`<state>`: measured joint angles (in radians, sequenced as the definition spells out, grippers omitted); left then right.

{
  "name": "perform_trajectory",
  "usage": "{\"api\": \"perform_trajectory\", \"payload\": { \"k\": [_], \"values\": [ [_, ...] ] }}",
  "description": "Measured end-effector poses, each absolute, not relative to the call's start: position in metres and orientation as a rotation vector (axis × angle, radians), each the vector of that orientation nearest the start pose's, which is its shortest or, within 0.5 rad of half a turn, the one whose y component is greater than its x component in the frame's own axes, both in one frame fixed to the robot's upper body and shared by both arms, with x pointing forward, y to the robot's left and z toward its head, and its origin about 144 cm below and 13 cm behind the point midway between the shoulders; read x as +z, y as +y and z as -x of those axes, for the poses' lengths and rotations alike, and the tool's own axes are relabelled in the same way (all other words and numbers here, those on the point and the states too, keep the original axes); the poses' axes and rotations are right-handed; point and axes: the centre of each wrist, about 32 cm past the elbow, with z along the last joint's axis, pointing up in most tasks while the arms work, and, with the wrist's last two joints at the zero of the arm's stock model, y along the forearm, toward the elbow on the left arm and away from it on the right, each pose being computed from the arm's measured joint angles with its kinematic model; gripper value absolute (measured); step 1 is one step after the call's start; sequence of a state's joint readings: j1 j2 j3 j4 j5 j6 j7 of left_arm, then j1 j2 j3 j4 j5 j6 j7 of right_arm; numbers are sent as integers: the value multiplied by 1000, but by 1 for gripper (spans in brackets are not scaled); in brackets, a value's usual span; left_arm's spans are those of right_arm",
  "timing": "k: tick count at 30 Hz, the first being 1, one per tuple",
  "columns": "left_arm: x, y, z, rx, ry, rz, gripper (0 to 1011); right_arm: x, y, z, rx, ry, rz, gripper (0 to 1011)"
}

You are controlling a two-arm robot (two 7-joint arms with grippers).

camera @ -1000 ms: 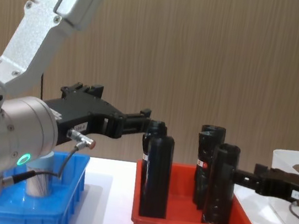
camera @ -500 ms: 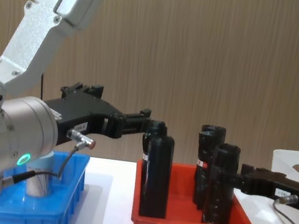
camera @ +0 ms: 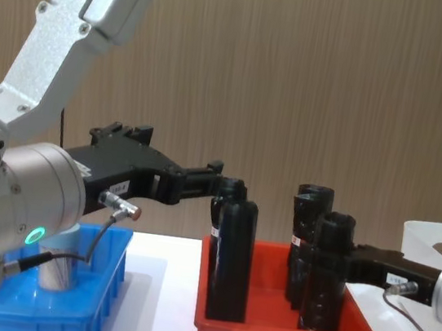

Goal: Pick the cotton swabs from the blue box and place them into the white box.

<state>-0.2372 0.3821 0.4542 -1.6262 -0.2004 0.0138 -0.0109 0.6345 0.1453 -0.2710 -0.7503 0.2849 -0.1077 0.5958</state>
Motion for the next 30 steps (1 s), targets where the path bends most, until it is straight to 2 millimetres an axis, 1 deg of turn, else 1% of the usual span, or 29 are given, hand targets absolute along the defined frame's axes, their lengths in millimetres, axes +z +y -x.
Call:
{"api": "perform_trajectory", "payload": {
  "k": [4, 5, 7, 9, 12, 20, 30],
  "values": [
    [1204, 198, -492, 1124, -268, -61, 1004, 1139, -244, -620, -900, 97, 57, 745],
    [1204, 198, -492, 1124, -268, -61, 1004, 1139, -243, -621, -901, 95, 58, 685],
    [1204, 198, -492, 1124, -268, -61, 1004, 1140, -242, -622, -902, 95, 59, 649],
    [1204, 198, -492, 1124, -268, -61, 1004, 1140, -241, -624, -903, 94, 59, 576],
    [1204, 198, -492, 1124, -268, -61, 1004, 1141, -240, -625, -905, 92, 58, 539],
    [1204, 198, -492, 1124, -268, -61, 1004, 1147, -239, -624, -908, 83, 43, 487],
    [1204, 198, -492, 1124, -268, -61, 1004, 1167, -242, -616, -921, 55, -3, 446]
  ]
}}
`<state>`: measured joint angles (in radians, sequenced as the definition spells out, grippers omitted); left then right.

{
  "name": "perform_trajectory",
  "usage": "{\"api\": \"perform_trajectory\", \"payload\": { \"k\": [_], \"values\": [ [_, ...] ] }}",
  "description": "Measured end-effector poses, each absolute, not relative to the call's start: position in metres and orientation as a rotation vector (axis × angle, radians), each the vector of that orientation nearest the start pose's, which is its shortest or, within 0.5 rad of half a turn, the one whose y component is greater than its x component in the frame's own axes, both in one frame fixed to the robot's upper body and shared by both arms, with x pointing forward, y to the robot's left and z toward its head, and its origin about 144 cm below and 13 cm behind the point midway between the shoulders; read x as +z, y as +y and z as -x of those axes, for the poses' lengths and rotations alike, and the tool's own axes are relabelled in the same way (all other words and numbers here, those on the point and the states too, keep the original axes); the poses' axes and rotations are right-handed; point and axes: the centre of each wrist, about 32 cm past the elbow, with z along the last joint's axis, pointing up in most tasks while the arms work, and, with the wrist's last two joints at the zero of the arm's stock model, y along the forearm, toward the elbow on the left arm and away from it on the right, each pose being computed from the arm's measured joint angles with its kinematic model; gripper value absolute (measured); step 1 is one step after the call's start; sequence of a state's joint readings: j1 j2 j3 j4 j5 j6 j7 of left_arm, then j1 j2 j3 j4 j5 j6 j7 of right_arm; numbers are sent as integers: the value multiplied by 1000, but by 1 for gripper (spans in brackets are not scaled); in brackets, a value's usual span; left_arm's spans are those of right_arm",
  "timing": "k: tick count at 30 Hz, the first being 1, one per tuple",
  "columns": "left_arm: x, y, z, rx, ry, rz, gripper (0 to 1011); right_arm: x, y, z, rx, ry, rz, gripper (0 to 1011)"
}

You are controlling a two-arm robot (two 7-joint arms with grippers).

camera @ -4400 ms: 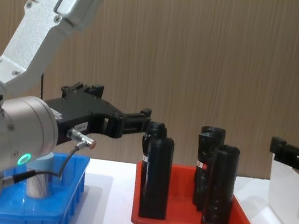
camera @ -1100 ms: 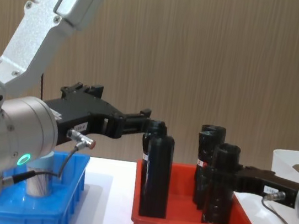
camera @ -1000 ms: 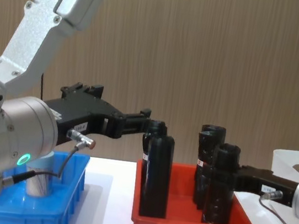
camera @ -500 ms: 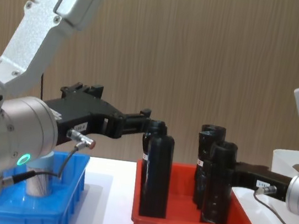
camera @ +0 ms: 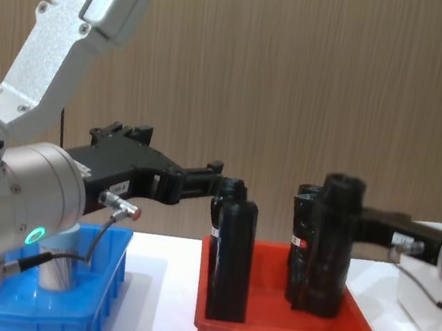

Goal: Pick the cotton swabs from the blue box and place them into the white box.

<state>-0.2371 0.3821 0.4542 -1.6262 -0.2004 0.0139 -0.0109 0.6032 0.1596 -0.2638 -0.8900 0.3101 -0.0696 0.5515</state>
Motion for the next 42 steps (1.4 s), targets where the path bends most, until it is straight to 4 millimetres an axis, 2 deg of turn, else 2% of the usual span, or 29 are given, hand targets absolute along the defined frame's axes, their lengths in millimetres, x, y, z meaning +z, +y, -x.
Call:
{"api": "perform_trajectory", "payload": {
  "k": [9, 20, 31, 42],
  "values": [
    [1204, 198, -492, 1124, -268, -61, 1004, 1198, -250, -603, -963, 3, -64, 394],
    [1204, 198, -492, 1124, -268, -61, 1004, 1230, -264, -589, -1042, -57, -116, 394],
    [1204, 198, -492, 1124, -268, -61, 1004, 1251, -280, -579, -1169, -103, -128, 394],
    [1204, 198, -492, 1124, -268, -61, 1004, 1257, -301, -578, -1304, -108, -88, 394]
  ]
}}
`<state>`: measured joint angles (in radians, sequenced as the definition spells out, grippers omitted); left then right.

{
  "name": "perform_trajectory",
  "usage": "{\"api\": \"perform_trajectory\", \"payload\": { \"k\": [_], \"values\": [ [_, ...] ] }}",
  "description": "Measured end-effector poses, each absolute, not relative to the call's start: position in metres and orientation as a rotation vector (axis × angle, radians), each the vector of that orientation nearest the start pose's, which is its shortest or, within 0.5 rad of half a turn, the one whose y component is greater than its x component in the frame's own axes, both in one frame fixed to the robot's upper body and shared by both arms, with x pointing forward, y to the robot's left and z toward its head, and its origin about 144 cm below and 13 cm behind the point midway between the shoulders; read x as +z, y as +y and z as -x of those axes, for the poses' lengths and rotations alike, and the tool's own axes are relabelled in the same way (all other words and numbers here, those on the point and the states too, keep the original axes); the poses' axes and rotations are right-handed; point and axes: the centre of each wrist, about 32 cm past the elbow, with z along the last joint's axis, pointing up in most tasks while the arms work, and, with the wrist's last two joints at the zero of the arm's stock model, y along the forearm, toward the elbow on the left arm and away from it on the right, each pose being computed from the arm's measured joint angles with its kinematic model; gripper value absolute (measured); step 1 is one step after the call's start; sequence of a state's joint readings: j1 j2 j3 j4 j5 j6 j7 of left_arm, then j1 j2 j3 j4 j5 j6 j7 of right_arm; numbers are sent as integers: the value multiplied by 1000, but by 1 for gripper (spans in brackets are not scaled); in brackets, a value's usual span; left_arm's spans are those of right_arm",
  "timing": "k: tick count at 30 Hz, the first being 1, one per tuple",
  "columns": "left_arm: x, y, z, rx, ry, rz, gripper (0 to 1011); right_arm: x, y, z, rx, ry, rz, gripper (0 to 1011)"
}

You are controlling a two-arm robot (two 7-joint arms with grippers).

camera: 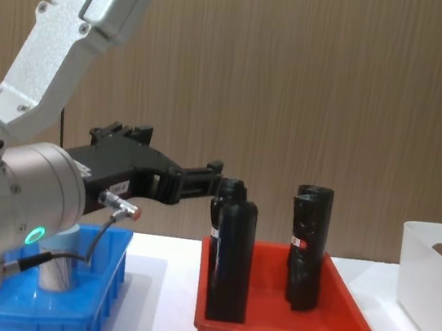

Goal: Pick the cotton swabs from the blue box and place them into the white box.

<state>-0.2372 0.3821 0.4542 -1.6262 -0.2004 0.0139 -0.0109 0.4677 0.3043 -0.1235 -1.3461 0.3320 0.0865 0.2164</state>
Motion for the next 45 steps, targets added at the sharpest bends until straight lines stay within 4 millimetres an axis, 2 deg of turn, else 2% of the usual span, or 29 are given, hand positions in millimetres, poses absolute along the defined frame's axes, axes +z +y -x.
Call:
{"api": "perform_trajectory", "payload": {
  "k": [24, 34, 36, 38, 39, 45],
  "values": [
    [1204, 198, -492, 1124, -268, -61, 1004, 1231, -342, -583, -1465, 5, 37, 396],
    [1204, 198, -492, 1124, -268, -61, 1004, 1223, -350, -586, -1486, 35, 58, 686],
    [1204, 198, -492, 1124, -268, -61, 1004, 1221, -350, -586, -1489, 39, 61, 770],
    [1204, 198, -492, 1124, -268, -61, 1004, 1220, -351, -587, -1491, 42, 62, 808],
    [1204, 198, -492, 1124, -268, -61, 1004, 1219, -351, -587, -1492, 44, 63, 863],
    [1204, 198, -492, 1124, -268, -61, 1004, 1218, -352, -588, -1496, 46, 62, 1001]
  ]
}}
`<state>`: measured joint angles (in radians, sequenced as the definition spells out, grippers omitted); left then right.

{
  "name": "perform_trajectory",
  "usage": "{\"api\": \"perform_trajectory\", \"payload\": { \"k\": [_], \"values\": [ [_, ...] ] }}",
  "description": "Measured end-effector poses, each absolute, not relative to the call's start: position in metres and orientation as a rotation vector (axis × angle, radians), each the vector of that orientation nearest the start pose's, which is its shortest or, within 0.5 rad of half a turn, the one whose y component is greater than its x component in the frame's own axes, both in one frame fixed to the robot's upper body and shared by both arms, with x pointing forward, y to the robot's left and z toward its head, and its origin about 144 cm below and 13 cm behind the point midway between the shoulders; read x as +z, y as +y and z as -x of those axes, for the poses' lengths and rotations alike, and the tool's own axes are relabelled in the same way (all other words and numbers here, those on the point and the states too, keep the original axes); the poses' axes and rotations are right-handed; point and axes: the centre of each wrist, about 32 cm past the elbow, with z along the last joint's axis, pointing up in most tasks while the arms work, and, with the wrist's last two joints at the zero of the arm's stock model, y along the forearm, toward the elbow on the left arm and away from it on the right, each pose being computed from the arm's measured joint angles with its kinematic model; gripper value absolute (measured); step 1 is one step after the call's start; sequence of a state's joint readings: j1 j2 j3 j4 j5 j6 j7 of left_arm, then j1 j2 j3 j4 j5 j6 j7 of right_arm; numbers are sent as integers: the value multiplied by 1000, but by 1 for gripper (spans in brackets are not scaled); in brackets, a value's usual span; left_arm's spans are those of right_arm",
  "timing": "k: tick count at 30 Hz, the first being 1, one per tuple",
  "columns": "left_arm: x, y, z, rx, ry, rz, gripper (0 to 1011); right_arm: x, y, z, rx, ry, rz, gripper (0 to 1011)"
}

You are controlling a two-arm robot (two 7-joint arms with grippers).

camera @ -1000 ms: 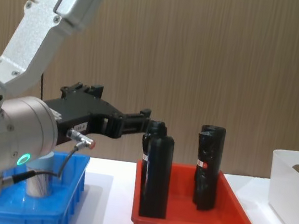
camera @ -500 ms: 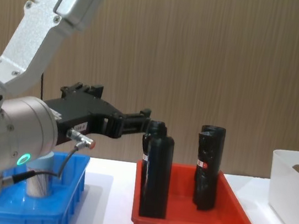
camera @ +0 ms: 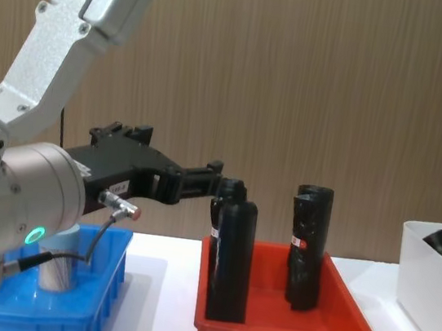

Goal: Pick the cotton swabs from the blue box and place them into the white box.

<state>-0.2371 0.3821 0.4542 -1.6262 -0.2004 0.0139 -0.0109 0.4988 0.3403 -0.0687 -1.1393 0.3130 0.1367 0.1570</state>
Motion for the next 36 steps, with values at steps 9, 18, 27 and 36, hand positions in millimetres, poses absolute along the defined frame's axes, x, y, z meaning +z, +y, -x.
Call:
{"api": "perform_trajectory", "payload": {
  "k": [9, 18, 27, 36],
  "values": [
    [1204, 198, -492, 1124, -268, -61, 1004, 1217, -353, -587, -1498, 41, 58, 1002],
    [1204, 198, -492, 1124, -268, -61, 1004, 1216, -353, -586, -1498, 39, 56, 1002],
    [1204, 198, -492, 1124, -268, -61, 1004, 1216, -354, -586, -1498, 39, 54, 1002],
    [1204, 198, -492, 1124, -268, -61, 1004, 1216, -354, -586, -1497, 38, 53, 1002]
  ]
}}
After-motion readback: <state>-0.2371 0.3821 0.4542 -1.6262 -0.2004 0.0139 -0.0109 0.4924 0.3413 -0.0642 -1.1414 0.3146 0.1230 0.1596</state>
